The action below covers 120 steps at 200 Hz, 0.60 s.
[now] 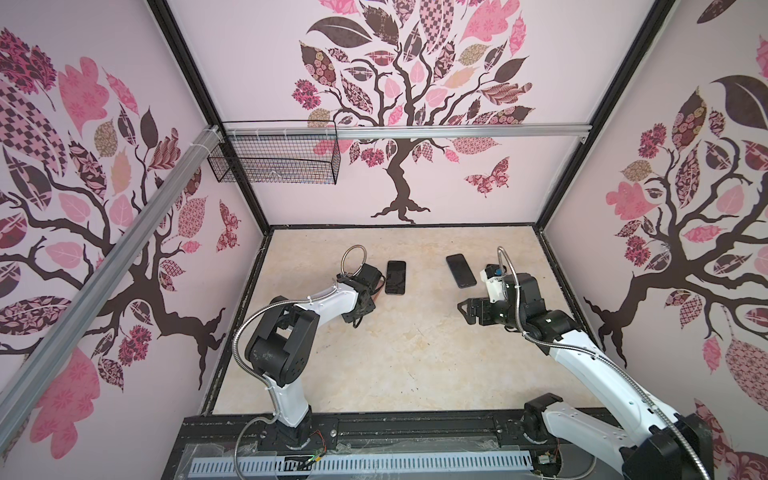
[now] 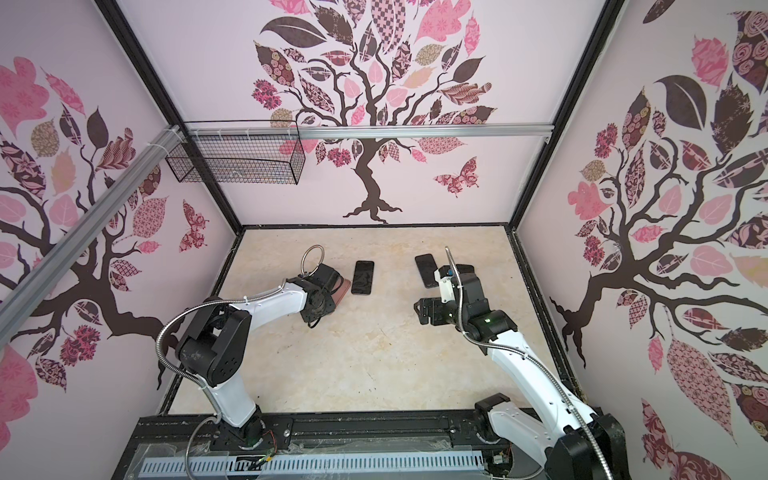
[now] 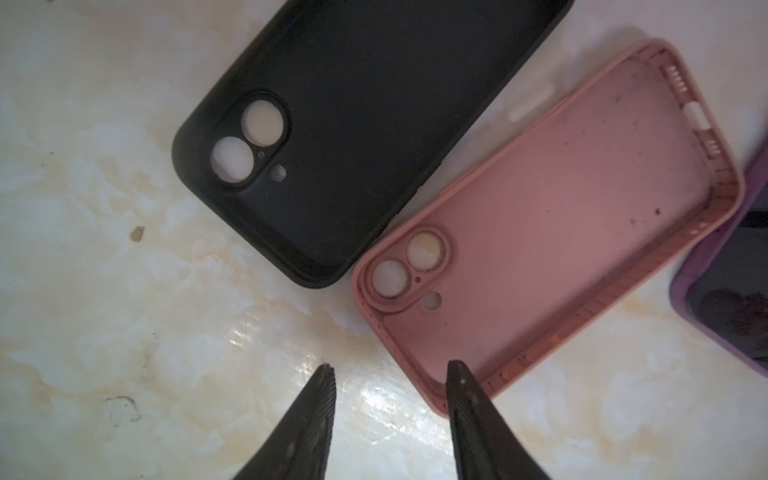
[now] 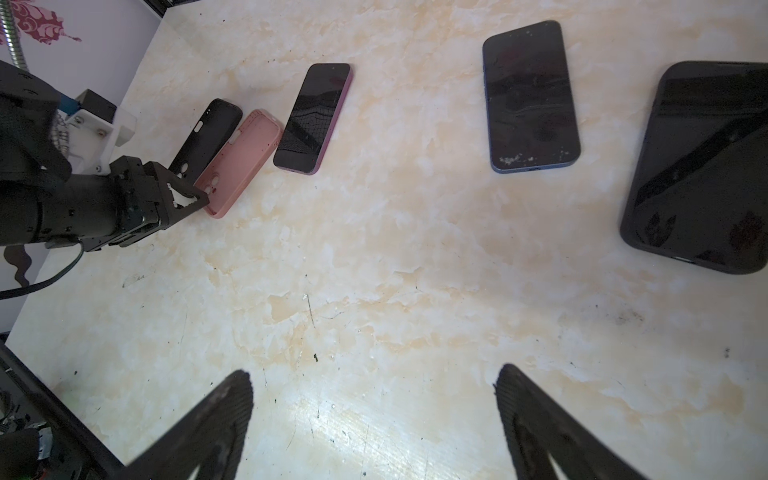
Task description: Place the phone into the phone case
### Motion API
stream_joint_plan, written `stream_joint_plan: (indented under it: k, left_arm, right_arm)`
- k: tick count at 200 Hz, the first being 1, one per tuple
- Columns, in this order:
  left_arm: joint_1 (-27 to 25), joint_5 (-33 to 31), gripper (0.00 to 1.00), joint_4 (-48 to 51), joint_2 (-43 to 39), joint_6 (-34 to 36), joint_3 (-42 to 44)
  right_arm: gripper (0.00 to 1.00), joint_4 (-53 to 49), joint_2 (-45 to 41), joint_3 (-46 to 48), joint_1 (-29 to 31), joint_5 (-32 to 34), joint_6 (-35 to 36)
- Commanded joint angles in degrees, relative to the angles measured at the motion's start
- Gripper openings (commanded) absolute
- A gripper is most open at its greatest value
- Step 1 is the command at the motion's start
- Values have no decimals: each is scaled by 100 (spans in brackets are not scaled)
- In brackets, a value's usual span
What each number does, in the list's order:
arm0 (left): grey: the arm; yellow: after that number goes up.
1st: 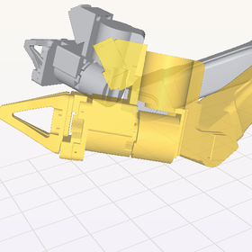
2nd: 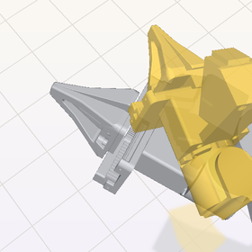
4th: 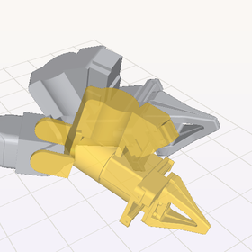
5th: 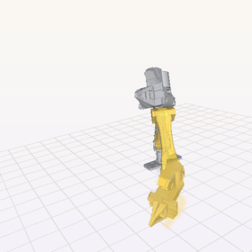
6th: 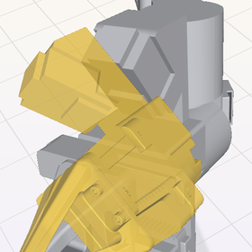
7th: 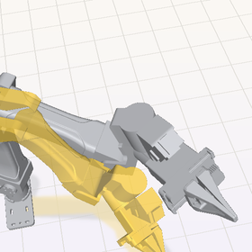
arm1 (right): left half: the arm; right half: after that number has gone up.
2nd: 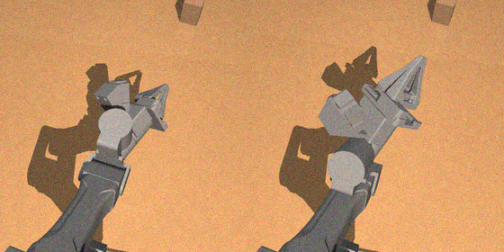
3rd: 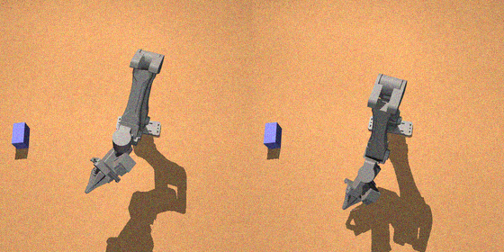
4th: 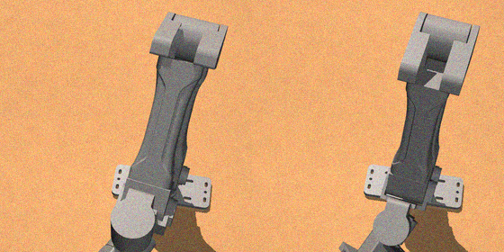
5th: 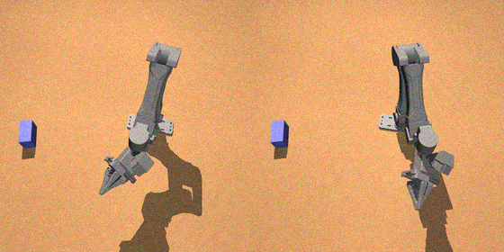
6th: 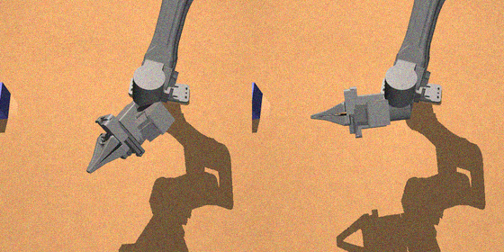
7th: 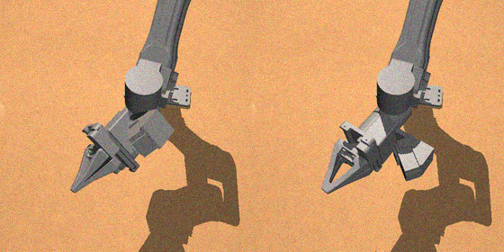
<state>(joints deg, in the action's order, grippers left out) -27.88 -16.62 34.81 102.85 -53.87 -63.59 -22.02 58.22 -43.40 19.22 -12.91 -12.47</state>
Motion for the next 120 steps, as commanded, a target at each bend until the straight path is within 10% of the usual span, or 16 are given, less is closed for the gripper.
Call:
stream_joint_plan:
  k: [1, 120]
  left_arm:
    - [11, -222, 45, -13, 77, -117, -145]
    - [20, -89, 15, -206, 360, -25, 6]
  right_arm:
    - [94, 5, -126, 15, 28, -108, 43]
    - [94, 40, -122, 42, 29, -177, 25]
